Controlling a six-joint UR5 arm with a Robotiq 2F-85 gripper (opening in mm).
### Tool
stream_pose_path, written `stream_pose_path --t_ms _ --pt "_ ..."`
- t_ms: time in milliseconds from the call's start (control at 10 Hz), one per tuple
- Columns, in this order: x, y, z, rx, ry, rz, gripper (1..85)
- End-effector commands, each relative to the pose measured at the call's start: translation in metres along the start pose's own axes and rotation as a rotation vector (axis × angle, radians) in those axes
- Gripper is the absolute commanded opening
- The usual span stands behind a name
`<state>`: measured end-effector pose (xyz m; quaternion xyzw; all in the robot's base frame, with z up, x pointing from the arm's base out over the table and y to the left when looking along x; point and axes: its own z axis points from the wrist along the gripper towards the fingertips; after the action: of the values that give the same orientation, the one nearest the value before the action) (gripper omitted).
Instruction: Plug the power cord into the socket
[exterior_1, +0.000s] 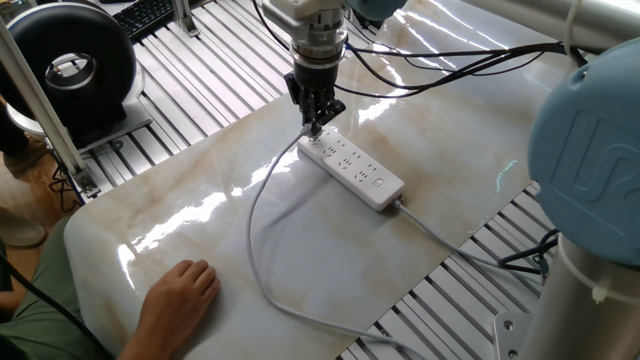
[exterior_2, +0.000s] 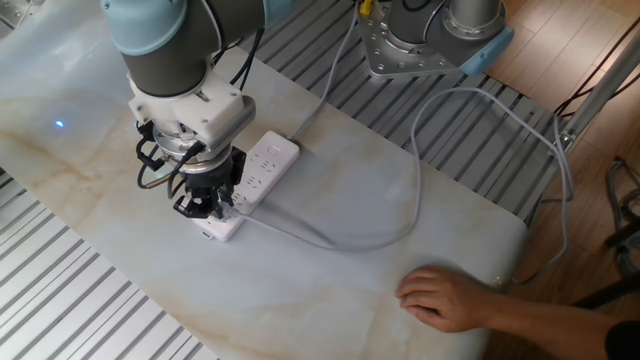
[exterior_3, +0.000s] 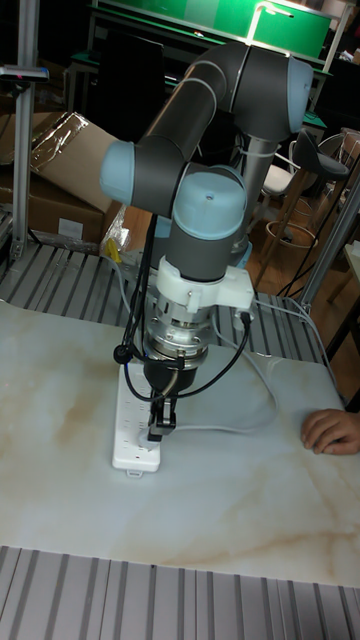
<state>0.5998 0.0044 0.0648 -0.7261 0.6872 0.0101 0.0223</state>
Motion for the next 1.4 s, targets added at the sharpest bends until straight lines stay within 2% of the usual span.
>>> stream_pose_path --t_ms 0,600,1300 --pt "-0.0051 -0.0033 -0.0018 0.012 -0.029 0.006 1.0" --pt "-0.0001 -0.0040 -0.0046 0.014 -0.033 -0.006 1.0" --pt "0.0005 0.0016 -0.0021 0.003 -0.048 0.043 1.0"
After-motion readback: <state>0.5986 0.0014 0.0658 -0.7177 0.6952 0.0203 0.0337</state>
